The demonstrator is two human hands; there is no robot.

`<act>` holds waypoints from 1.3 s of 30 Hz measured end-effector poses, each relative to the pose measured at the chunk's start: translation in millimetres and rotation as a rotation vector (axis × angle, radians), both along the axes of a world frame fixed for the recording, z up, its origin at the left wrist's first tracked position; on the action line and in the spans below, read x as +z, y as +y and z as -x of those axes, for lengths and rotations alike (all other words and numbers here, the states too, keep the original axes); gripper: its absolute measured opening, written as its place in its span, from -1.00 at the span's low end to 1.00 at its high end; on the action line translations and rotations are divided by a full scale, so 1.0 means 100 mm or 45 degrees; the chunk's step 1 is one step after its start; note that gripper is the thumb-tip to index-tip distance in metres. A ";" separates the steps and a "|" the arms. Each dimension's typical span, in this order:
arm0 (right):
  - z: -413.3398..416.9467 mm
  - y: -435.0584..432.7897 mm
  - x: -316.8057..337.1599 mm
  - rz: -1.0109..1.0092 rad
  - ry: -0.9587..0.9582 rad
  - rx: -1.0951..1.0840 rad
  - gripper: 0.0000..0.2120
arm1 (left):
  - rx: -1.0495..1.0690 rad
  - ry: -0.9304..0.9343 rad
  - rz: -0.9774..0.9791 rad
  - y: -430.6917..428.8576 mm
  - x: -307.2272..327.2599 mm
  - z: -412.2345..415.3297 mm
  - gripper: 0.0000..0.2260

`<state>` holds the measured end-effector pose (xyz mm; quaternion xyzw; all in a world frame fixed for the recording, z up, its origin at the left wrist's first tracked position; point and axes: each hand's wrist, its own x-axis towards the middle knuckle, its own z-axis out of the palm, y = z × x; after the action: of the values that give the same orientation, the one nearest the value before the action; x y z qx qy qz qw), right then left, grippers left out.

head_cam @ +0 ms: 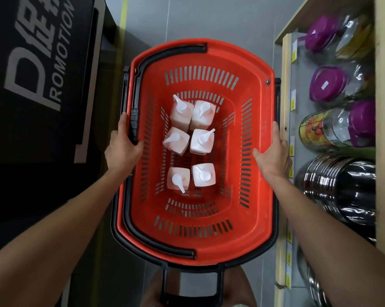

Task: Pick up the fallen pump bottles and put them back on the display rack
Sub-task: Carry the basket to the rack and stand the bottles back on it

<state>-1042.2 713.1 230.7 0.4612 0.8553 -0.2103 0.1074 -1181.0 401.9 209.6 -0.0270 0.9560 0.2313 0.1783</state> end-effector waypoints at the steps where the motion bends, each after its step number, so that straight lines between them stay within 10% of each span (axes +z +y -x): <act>1: -0.01 -0.01 0.02 -0.003 -0.002 -0.003 -0.19 | 0.007 -0.002 0.004 -0.03 0.01 -0.02 -0.24; 39: -2.92 -1.42 1.90 -0.086 0.137 0.129 -0.21 | -0.010 0.076 -0.068 -1.59 2.12 -2.98 -0.33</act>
<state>-750.1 571.4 421.0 0.4088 0.8886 -0.2001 0.0563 -883.2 243.3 421.1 -0.0114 0.9545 0.2569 0.1513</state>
